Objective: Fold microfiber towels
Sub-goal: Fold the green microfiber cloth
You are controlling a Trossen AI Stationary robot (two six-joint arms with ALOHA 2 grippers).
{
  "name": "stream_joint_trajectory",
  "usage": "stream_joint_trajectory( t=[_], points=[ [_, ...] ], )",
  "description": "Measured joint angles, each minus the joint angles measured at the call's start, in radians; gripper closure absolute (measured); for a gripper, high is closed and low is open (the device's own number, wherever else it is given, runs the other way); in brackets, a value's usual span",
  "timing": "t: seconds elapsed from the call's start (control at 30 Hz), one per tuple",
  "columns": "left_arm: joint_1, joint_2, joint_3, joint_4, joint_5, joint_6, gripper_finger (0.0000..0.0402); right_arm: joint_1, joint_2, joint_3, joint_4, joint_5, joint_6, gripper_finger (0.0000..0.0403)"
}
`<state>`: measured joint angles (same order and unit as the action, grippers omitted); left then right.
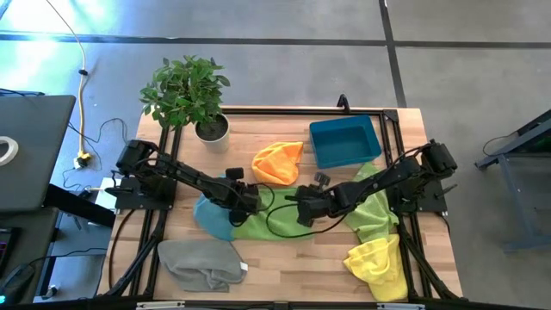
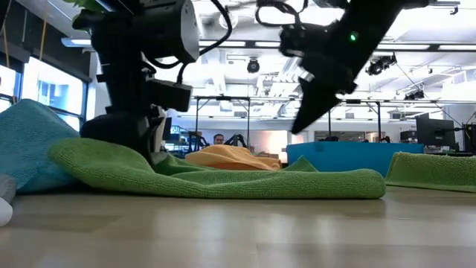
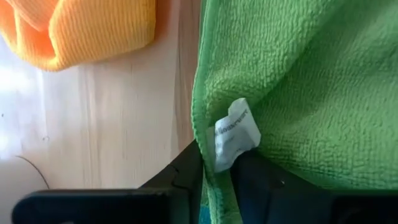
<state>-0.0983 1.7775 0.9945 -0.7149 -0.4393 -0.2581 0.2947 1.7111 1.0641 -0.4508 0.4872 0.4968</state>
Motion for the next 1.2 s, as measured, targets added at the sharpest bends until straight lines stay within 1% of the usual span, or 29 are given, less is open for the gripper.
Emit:
stream_joint_trajectory(
  t=[0.07,0.17,0.27,0.37,0.5,0.57,0.6,0.73,0.77,0.83,0.97,1.07,1.2],
  points=[
    [0.000,-0.008,0.013,-0.007,0.000,0.000,0.0328,0.001,0.007,-0.012,0.081,-0.031,-0.021,0.0300],
    [0.000,-0.013,0.039,-0.017,0.000,0.007,0.0325,0.001,0.032,-0.024,0.123,-0.036,-0.025,0.0300],
    [-0.001,-0.012,0.070,-0.075,-0.017,0.031,0.0325,-0.003,0.068,-0.025,0.129,-0.041,-0.011,0.0300],
    [-0.001,-0.012,0.096,-0.130,-0.048,0.052,0.0321,-0.012,0.110,-0.026,0.126,-0.072,-0.004,0.0300],
    [-0.001,-0.012,0.117,-0.171,-0.042,0.051,0.0307,-0.023,0.150,-0.026,0.122,-0.097,-0.005,0.0300],
    [-0.004,-0.012,0.122,-0.187,-0.006,0.046,0.0299,-0.033,0.158,-0.026,0.102,-0.106,-0.005,0.0300],
    [-0.007,-0.012,0.125,-0.194,0.030,0.039,0.0295,-0.038,0.159,-0.026,0.086,-0.106,-0.002,0.0300],
    [-0.020,-0.012,0.135,-0.200,0.238,0.025,0.0291,-0.054,0.156,-0.023,-0.011,-0.087,0.031,0.0300],
    [-0.028,-0.012,0.135,-0.192,0.268,0.026,0.0292,-0.057,0.155,-0.024,-0.033,-0.078,0.036,0.0300],
    [-0.047,-0.012,0.135,-0.159,0.291,0.039,0.0295,-0.059,0.155,-0.023,-0.051,-0.072,0.037,0.0300],
    [-0.080,-0.012,0.136,-0.056,0.296,0.102,0.0297,-0.059,0.154,-0.022,-0.083,-0.068,0.038,0.0300],
    [-0.095,-0.012,0.133,0.059,0.302,0.150,0.0297,-0.059,0.154,-0.022,-0.100,-0.068,0.046,0.0300],
    [-0.101,-0.012,0.133,0.149,0.304,0.156,0.0297,-0.059,0.154,-0.023,-0.103,-0.069,0.045,0.0300]
  ],
)
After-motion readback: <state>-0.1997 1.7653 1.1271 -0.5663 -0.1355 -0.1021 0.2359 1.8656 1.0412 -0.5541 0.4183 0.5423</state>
